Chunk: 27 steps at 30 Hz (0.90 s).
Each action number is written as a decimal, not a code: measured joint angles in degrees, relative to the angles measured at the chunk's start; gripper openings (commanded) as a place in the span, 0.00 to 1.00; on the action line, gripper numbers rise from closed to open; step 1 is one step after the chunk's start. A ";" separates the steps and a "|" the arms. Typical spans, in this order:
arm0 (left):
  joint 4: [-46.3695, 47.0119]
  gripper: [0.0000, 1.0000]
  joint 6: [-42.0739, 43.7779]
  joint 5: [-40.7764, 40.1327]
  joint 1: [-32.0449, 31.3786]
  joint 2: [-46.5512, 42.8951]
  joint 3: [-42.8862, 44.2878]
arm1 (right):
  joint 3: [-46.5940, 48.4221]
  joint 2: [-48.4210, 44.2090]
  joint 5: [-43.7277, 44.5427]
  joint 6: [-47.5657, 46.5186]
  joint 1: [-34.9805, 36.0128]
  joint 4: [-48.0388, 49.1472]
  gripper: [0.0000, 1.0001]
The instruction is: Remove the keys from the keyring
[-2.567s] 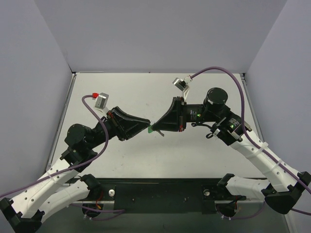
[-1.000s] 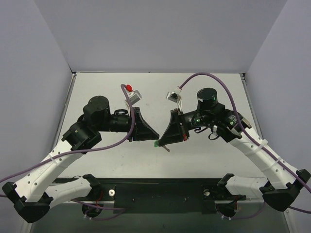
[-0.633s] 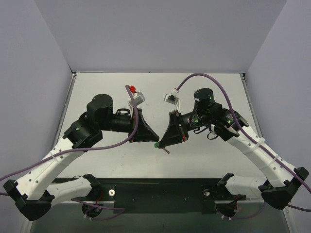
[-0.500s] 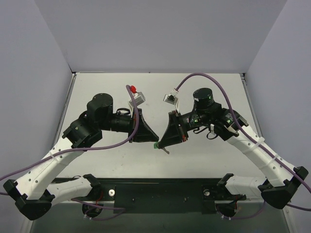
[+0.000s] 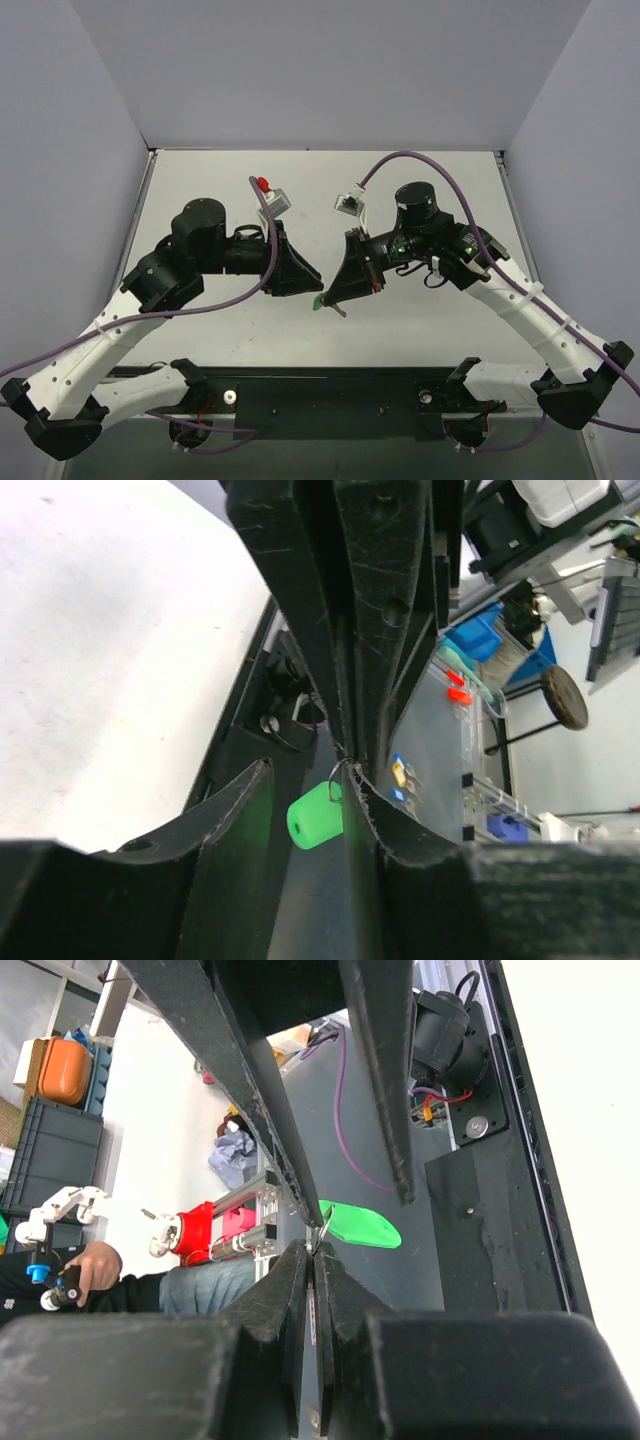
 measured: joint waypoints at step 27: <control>28.15 0.65 -21.66 -6.38 2.40 -13.57 -20.17 | 0.00 -2.25 4.22 0.35 0.63 3.58 0.00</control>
